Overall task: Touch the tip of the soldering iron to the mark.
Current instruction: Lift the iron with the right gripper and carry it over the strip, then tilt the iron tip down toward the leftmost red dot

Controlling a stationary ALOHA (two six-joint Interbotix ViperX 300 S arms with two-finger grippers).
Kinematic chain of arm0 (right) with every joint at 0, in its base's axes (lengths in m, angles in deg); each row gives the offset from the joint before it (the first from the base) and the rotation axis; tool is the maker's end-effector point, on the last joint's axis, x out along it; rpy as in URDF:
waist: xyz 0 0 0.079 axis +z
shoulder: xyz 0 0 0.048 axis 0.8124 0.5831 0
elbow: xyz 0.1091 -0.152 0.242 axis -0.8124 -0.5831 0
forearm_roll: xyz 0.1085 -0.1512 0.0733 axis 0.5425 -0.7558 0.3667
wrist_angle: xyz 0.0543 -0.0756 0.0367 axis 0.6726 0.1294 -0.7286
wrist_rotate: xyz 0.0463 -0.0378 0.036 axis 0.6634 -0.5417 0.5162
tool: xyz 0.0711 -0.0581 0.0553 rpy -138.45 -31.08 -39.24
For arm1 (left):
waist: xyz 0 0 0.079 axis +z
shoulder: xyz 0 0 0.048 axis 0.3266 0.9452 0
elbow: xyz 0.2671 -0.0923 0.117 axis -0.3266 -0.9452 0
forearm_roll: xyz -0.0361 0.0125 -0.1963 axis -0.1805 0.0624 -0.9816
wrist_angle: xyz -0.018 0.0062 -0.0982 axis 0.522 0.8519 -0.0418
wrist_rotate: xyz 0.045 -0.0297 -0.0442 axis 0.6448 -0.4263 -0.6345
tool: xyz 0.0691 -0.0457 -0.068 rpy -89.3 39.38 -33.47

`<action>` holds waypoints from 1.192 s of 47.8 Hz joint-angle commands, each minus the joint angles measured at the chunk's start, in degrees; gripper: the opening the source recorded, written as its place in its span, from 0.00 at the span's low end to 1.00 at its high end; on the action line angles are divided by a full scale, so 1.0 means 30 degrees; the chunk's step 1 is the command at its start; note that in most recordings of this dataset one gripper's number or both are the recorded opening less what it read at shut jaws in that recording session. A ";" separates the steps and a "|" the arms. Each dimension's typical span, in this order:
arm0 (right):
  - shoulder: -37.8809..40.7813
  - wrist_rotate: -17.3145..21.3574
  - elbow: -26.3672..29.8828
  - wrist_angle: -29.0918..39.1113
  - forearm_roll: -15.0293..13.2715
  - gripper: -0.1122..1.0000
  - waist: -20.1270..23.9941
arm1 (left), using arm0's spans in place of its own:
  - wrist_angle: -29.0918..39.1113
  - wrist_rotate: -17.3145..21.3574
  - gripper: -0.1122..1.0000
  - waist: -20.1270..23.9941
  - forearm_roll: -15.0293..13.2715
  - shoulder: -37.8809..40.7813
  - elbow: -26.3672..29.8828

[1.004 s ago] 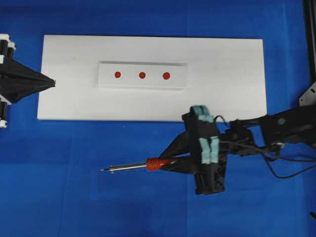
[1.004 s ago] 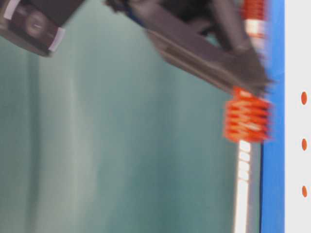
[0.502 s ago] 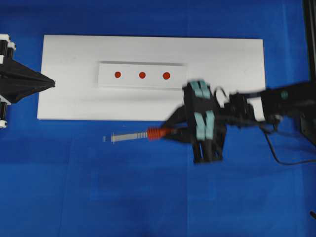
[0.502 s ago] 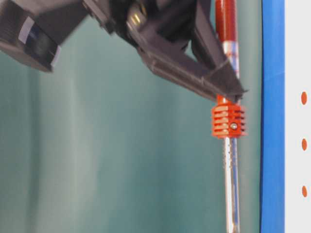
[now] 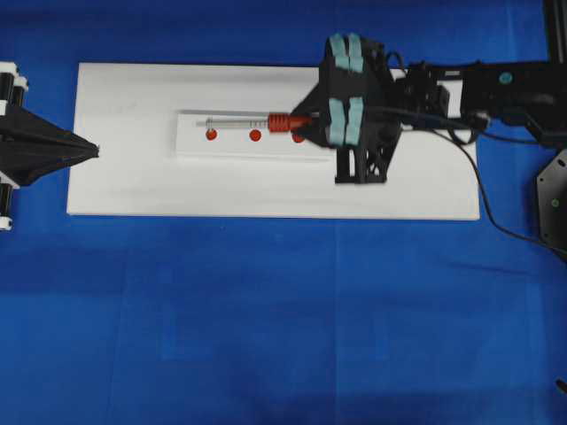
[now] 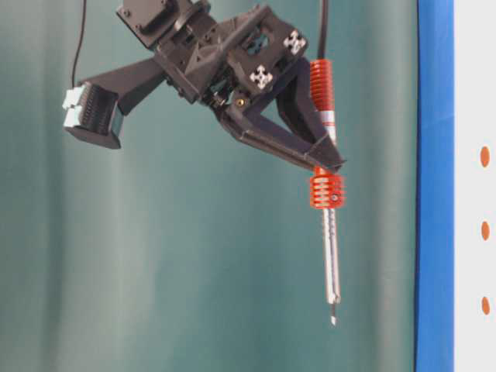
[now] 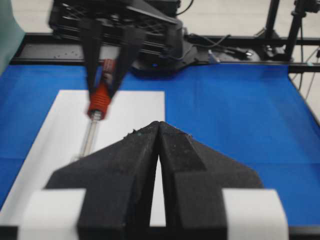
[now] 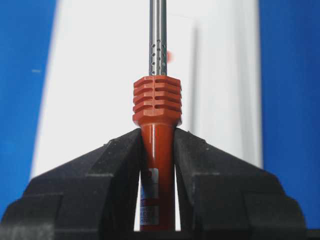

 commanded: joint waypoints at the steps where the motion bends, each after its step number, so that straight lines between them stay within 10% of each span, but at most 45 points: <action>1: -0.0059 -0.0234 0.0732 0.0029 -0.0117 0.16 -0.0439 | -0.0088 0.0000 0.10 -0.0029 0.0059 0.0059 0.0264; 57: 0.1055 -0.0615 0.2168 0.5273 -0.0117 0.16 -0.1436 | -0.0088 0.0000 0.10 -0.0059 0.0029 0.0059 0.0234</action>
